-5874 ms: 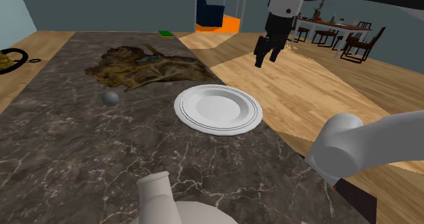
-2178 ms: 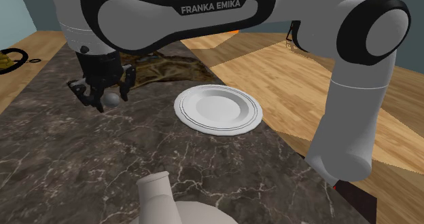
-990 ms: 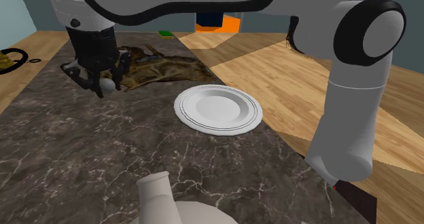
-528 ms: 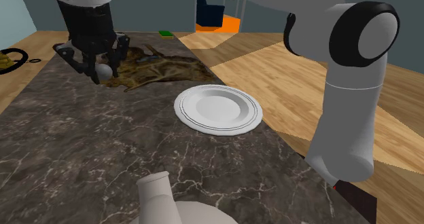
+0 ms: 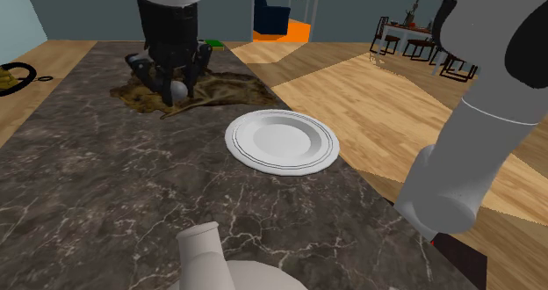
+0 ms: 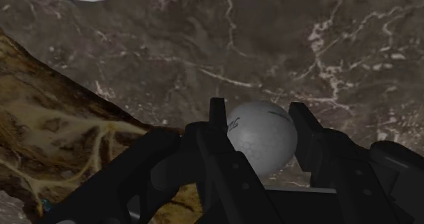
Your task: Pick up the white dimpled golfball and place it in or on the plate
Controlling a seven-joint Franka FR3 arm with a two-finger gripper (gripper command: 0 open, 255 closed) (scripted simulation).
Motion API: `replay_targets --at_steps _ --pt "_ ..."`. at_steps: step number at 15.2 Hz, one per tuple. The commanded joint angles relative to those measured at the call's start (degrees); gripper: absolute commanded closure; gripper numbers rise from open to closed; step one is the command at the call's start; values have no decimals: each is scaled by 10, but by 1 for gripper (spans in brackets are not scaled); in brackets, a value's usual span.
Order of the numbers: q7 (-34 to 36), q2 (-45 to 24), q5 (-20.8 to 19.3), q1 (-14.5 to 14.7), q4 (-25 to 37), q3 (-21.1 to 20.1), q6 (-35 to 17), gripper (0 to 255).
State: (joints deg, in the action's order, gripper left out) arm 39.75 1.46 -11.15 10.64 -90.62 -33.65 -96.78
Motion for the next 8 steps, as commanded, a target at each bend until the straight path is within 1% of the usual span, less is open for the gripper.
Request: replay_targets --at_steps 1,4,8 --pt "-22 61 36 -10 -61 13 -14 255" --pt "-56 144 78 -10 -139 40 -25 255" --pt "-96 244 116 4 -228 79 -23 255"
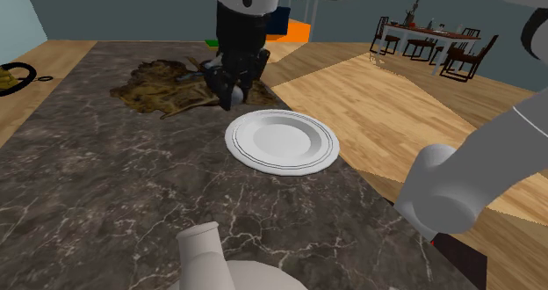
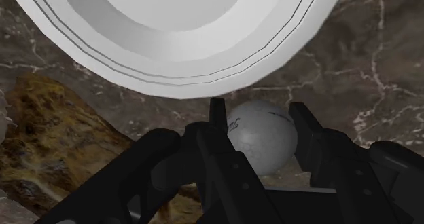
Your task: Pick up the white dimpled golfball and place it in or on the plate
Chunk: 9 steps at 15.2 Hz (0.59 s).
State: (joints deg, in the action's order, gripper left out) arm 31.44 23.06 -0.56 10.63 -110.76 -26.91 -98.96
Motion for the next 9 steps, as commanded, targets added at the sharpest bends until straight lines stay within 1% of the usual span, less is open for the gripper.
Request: replay_targets --at_steps 1,7,9 --pt "-21 52 17 8 -47 21 1 255" --pt "-66 191 39 35 -152 75 32 255" --pt "-64 195 40 38 -171 74 18 255"
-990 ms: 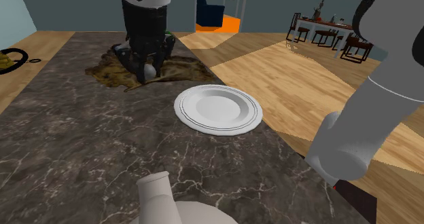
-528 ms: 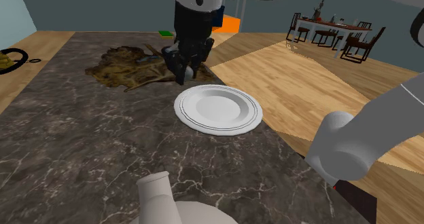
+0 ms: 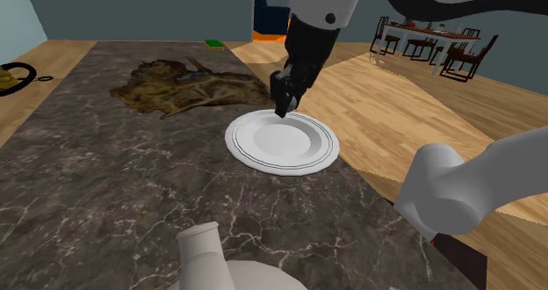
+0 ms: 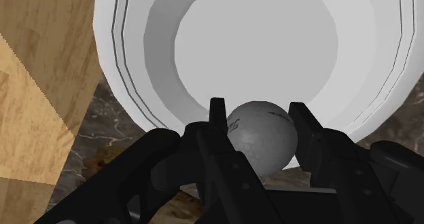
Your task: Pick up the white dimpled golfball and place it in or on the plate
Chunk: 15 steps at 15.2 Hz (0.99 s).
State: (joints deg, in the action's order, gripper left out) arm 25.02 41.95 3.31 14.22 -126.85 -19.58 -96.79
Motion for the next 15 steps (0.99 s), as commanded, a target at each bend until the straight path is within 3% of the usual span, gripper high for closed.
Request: replay_targets --at_steps 1,10,15 --pt "0 9 3 3 -19 0 -10 255" --pt "6 24 11 10 -98 -9 -73 255" --pt "6 25 12 11 -102 -9 -77 255"
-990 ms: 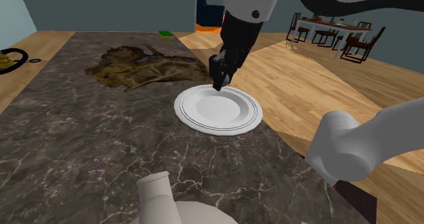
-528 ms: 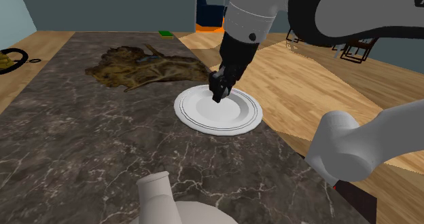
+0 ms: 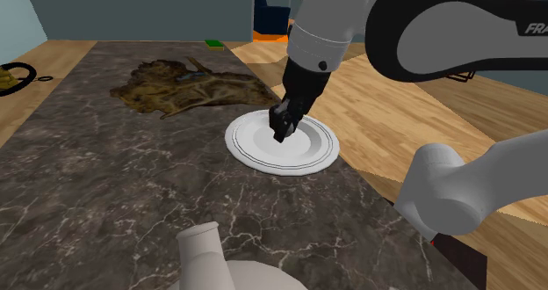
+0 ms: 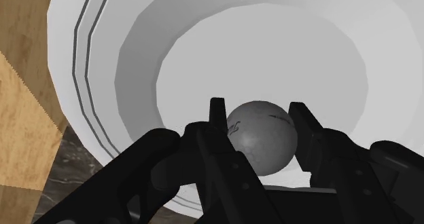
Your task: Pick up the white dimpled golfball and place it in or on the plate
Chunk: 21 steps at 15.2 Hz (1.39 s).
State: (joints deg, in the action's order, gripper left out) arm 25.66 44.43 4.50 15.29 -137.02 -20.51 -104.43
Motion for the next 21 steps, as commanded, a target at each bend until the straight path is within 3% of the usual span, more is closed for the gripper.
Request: replay_targets --at_steps 1,3,4,9,13,21 --pt "0 0 0 0 0 0 0 255" --pt "0 0 0 0 0 0 0 255" --pt "0 0 0 0 0 0 0 0" --pt "0 0 0 0 0 0 0 0" --pt "1 -2 -4 -1 74 4 72 0" --pt "1 -2 -4 -1 74 4 72 0"
